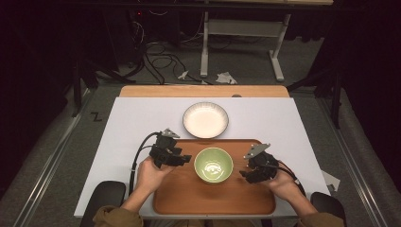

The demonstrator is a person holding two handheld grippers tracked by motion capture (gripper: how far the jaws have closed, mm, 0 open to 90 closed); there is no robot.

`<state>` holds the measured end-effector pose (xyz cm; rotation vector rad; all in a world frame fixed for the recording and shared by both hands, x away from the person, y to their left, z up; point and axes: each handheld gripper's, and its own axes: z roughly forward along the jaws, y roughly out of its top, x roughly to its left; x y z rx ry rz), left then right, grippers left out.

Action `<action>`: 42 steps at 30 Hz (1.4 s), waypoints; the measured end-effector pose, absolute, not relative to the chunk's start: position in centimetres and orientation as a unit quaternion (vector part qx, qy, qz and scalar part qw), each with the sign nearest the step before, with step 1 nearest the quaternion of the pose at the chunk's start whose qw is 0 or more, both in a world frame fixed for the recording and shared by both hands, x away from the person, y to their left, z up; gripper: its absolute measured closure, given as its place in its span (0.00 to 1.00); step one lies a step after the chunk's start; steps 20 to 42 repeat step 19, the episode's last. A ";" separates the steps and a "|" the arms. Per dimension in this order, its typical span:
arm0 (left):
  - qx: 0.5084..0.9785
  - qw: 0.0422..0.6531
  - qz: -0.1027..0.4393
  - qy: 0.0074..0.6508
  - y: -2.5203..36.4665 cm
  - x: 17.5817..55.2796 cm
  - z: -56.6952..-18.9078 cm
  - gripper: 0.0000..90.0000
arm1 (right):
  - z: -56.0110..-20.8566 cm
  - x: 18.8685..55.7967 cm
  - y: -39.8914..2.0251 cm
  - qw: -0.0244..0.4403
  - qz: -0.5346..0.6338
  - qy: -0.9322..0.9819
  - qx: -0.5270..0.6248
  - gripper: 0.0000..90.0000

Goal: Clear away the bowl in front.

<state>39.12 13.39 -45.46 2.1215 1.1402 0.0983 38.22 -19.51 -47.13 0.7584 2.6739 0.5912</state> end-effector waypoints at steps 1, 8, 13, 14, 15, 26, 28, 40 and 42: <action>0.822 0.355 0.040 0.443 13.5 39.2 -45.6 0.52 | -47.1 38.2 -19.5 0.150 0.205 0.931 0.263 0.41; 0.821 0.338 0.050 0.457 13.9 39.6 -46.5 0.51 | -47.0 38.2 -19.6 0.147 0.204 0.931 0.265 0.41; 0.825 0.328 0.055 0.458 13.7 39.5 -46.9 0.50 | -47.0 38.2 -19.6 0.149 0.208 0.930 0.265 0.41; 0.826 0.326 0.055 0.456 13.6 39.5 -46.9 0.50 | -47.0 38.2 -19.6 0.149 0.208 0.930 0.266 0.41; 0.828 0.323 0.056 0.455 13.6 39.5 -46.9 0.49 | -47.0 38.2 -19.6 0.149 0.207 0.930 0.266 0.41; 0.830 0.322 0.055 0.453 13.5 39.6 -47.0 0.49 | -47.0 38.2 -19.6 0.149 0.207 0.930 0.264 0.41; 0.830 0.322 0.055 0.453 13.5 39.6 -47.0 0.49 | -47.0 38.2 -19.6 0.149 0.207 0.930 0.264 0.41; 0.830 0.322 0.055 0.453 13.5 39.6 -47.0 0.49 | -47.0 38.2 -19.6 0.149 0.207 0.930 0.264 0.41; 0.830 0.322 0.055 0.453 13.5 39.6 -47.0 0.49 | -47.0 38.2 -19.6 0.149 0.207 0.930 0.264 0.41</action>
